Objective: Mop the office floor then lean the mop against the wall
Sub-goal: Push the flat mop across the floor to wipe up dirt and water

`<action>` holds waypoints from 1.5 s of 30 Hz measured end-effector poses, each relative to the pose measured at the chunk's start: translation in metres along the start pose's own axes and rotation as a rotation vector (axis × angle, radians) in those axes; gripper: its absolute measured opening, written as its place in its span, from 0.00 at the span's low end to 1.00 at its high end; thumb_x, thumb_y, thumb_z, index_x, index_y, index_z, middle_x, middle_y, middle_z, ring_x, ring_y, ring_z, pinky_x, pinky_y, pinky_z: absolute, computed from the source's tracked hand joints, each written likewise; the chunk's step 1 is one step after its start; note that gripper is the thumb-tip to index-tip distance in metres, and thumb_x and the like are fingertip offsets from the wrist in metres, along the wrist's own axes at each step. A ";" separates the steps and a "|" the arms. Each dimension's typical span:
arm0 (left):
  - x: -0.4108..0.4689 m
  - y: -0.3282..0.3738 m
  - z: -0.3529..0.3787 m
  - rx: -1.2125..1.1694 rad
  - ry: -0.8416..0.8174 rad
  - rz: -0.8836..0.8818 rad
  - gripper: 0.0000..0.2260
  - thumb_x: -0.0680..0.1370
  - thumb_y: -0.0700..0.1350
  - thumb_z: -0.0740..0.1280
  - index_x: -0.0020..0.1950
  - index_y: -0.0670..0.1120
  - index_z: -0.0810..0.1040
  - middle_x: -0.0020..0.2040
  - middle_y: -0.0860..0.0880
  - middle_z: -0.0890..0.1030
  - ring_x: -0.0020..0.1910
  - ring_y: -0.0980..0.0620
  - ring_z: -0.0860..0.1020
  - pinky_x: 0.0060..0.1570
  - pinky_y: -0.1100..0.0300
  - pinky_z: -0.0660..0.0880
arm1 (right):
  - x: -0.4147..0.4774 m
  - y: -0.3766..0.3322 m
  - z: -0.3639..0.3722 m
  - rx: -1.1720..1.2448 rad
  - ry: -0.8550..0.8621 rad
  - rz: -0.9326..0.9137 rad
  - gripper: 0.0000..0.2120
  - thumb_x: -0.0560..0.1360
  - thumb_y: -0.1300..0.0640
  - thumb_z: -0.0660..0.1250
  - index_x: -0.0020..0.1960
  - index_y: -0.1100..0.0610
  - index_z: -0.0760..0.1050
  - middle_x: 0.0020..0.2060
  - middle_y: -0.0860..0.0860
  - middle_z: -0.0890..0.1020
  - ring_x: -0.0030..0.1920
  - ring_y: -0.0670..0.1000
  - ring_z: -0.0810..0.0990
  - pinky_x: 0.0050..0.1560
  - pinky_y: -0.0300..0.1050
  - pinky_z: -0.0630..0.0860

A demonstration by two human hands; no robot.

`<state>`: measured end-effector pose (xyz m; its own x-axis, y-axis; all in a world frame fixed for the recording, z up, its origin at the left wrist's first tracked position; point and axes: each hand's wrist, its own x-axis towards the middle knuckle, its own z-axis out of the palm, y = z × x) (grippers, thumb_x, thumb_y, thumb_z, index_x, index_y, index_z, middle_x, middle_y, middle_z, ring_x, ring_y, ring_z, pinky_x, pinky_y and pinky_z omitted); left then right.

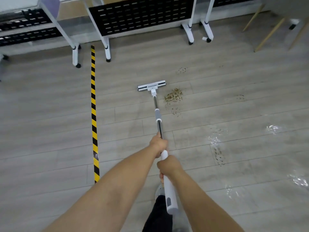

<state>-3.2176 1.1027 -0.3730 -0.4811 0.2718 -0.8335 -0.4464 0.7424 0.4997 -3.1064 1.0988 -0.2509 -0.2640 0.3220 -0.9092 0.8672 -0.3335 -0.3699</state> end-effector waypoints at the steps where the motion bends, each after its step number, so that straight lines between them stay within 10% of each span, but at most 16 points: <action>1: 0.007 0.012 -0.007 0.030 0.005 0.016 0.25 0.68 0.41 0.64 0.66 0.49 0.73 0.47 0.42 0.78 0.41 0.39 0.80 0.46 0.37 0.82 | 0.008 -0.013 0.002 0.019 -0.006 0.007 0.12 0.77 0.67 0.58 0.60 0.61 0.71 0.33 0.59 0.79 0.20 0.52 0.74 0.21 0.38 0.72; 14: 0.068 0.050 -0.035 0.182 0.033 0.024 0.30 0.74 0.41 0.62 0.76 0.55 0.62 0.50 0.41 0.80 0.48 0.35 0.83 0.46 0.40 0.83 | 0.076 -0.064 0.023 -0.007 0.001 0.072 0.12 0.77 0.67 0.59 0.60 0.59 0.70 0.33 0.58 0.80 0.21 0.51 0.75 0.22 0.39 0.75; 23: 0.040 0.012 -0.002 0.258 0.006 0.048 0.19 0.71 0.41 0.61 0.61 0.51 0.68 0.50 0.39 0.80 0.47 0.36 0.84 0.44 0.40 0.83 | 0.062 0.001 0.013 -0.075 0.004 0.012 0.12 0.73 0.66 0.57 0.55 0.63 0.72 0.24 0.55 0.78 0.19 0.53 0.75 0.30 0.43 0.76; 28: -0.011 -0.036 0.029 0.284 0.001 0.038 0.16 0.74 0.40 0.60 0.61 0.52 0.67 0.52 0.39 0.81 0.47 0.37 0.84 0.28 0.57 0.75 | 0.029 0.066 0.012 -0.097 -0.017 0.019 0.10 0.74 0.66 0.57 0.54 0.64 0.72 0.21 0.55 0.77 0.22 0.54 0.75 0.37 0.50 0.79; 37: -0.157 -0.196 0.096 0.308 0.001 0.039 0.15 0.77 0.40 0.62 0.62 0.50 0.68 0.53 0.40 0.80 0.50 0.39 0.83 0.40 0.48 0.82 | -0.083 0.258 0.026 -0.180 -0.016 0.080 0.12 0.74 0.67 0.58 0.54 0.64 0.75 0.22 0.55 0.77 0.20 0.53 0.75 0.30 0.42 0.78; 45: -0.304 -0.326 0.150 0.284 -0.016 0.060 0.15 0.78 0.41 0.63 0.64 0.50 0.69 0.50 0.44 0.78 0.48 0.42 0.81 0.39 0.51 0.82 | -0.190 0.415 0.039 -0.219 -0.033 0.107 0.06 0.76 0.66 0.58 0.49 0.62 0.73 0.33 0.57 0.80 0.40 0.56 0.79 0.58 0.57 0.82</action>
<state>-2.8128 0.8701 -0.3174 -0.4877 0.3285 -0.8089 -0.1869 0.8658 0.4642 -2.7123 0.8648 -0.2390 -0.1759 0.2648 -0.9481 0.9609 -0.1632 -0.2238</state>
